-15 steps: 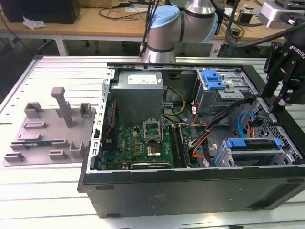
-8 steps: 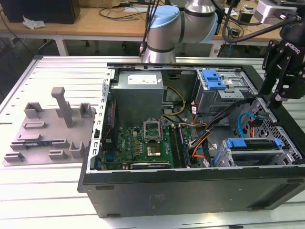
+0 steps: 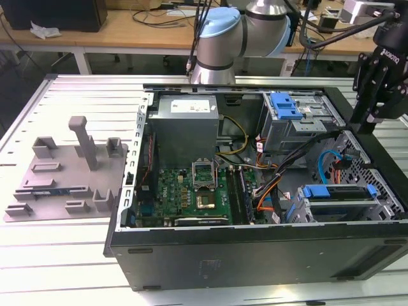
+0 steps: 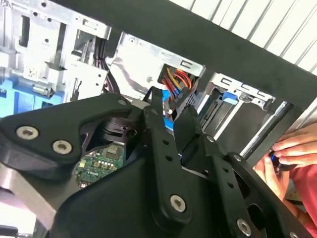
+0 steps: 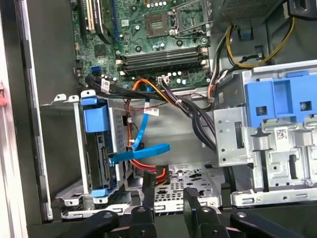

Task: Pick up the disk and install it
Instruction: 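Insert the first disk wire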

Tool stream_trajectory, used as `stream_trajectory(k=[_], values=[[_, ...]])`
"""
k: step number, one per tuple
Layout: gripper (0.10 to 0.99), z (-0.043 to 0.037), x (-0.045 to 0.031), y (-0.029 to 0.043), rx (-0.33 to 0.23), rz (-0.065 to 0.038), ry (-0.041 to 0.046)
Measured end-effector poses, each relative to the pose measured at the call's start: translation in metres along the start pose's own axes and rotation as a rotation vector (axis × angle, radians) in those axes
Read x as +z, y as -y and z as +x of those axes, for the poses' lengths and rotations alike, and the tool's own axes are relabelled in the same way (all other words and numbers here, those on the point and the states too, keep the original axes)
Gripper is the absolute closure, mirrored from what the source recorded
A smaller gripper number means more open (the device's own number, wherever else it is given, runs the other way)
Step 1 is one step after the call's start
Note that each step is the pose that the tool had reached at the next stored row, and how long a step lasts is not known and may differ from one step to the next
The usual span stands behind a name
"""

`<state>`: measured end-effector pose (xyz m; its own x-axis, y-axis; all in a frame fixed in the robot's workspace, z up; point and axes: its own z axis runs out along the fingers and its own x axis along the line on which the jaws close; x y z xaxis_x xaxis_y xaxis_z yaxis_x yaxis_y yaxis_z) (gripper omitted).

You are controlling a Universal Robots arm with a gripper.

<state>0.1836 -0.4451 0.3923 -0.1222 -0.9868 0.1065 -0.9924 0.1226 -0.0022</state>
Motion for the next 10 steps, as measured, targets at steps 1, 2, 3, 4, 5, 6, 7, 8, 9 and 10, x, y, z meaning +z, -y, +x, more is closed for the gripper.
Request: stream_trajectory(k=[1, 2, 3, 4, 5, 6, 7, 8, 9, 10], values=[[0.722, -0.0001, 0.0003, 0.0005, 0.000, -0.001, -0.0068], [0.722, -0.0002, 0.0008, 0.0007, 0.000, -0.002, -0.0115], [0.722, -0.0002, 0.0012, 0.0009, 0.000, -0.004, -0.0172], [0.722, -0.0003, 0.0017, 0.0013, -0.001, -0.008, -0.0287], [0.722, -0.0004, 0.0017, 0.0018, -0.001, -0.013, -0.0385], [0.722, -0.0004, 0.0017, 0.0025, -0.002, -0.020, -0.0553], [0.722, -0.0005, 0.0015, 0.0033, -0.004, -0.031, -0.0835], [0.722, -0.0007, 0.0016, 0.0040, -0.005, -0.044, -0.1211], [0.722, -0.0008, 0.0016, 0.0042, -0.005, -0.047, -0.1413], [0.722, -0.0011, 0.0015, 0.0044, -0.005, -0.047, -0.1591]])
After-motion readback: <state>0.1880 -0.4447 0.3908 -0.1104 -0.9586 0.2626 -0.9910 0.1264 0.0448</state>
